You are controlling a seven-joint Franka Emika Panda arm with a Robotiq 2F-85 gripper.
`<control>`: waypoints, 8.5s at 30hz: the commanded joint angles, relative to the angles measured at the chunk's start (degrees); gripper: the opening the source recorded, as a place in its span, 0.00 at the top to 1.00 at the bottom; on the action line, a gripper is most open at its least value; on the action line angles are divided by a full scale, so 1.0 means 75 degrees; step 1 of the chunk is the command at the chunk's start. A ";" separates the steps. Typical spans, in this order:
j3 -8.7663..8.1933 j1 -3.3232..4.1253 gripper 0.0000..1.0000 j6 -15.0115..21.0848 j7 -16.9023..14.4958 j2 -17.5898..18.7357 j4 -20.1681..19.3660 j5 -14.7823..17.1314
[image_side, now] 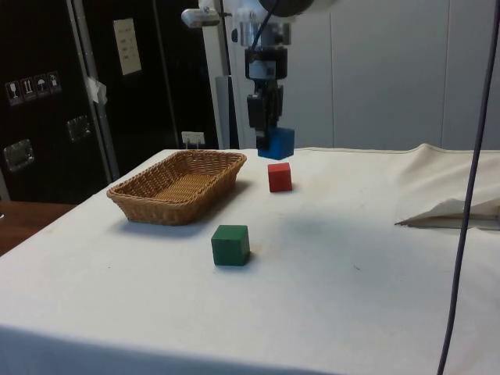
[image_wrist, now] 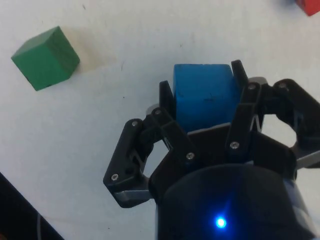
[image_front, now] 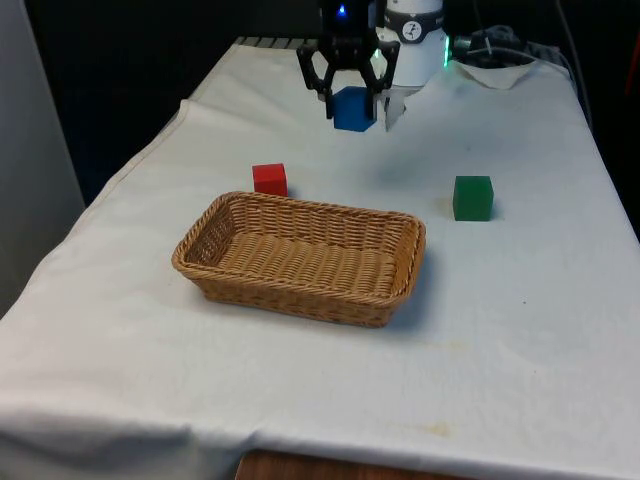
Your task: Pick up exactly two blocks and place them into the basket.
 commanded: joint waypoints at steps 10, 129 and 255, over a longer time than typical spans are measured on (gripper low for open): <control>-0.0061 -0.0023 0.88 -0.0443 -0.0321 0.0405 0.0848 0.0168; -0.0588 0.0084 0.00 -0.1536 -0.1887 0.3866 0.5279 0.1536; 0.2628 0.0420 0.00 0.0298 0.2513 0.1956 0.1345 -0.0038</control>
